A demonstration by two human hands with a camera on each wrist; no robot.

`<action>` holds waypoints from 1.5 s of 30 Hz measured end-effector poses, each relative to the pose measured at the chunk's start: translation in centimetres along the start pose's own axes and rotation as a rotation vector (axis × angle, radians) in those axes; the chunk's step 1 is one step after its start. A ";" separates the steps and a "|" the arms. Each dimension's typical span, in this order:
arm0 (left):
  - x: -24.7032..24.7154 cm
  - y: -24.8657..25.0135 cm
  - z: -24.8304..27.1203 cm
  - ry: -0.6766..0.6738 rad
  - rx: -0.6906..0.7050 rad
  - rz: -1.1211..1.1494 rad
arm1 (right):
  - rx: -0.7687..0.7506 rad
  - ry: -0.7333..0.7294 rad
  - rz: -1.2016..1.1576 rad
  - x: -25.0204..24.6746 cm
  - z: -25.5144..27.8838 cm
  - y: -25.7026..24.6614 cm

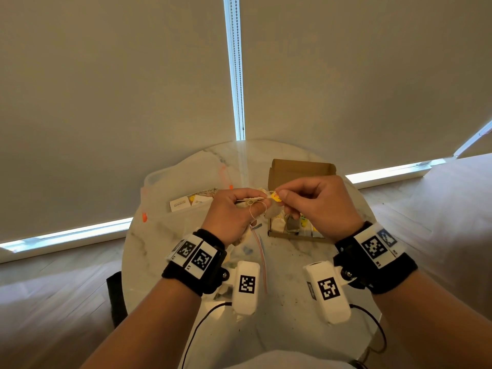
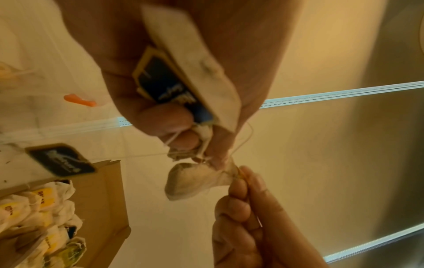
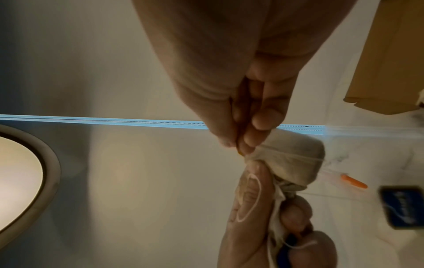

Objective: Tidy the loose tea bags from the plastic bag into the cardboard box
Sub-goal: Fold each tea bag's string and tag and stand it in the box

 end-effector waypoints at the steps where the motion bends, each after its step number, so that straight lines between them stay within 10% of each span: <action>1: 0.0 -0.1 -0.1 0.002 0.009 -0.001 | 0.013 0.002 -0.016 0.1 0.1 0.2; 33: -2.1 0.9 0.2 0.079 0.092 -0.013 | 0.066 0.050 0.100 -1.6 -0.7 3.5; 45: -0.2 0.7 0.4 -0.144 0.032 -0.113 | -0.026 -0.026 0.052 -0.1 -0.4 1.6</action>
Point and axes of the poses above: each hand's wrist, its own z-axis away from the middle knuckle, its own x-axis out of the palm, y = z × x, the point moved 4 cm from there along -z, towards the middle knuckle, and after that the axes turned 1 degree about y, right-handed, at the moved point
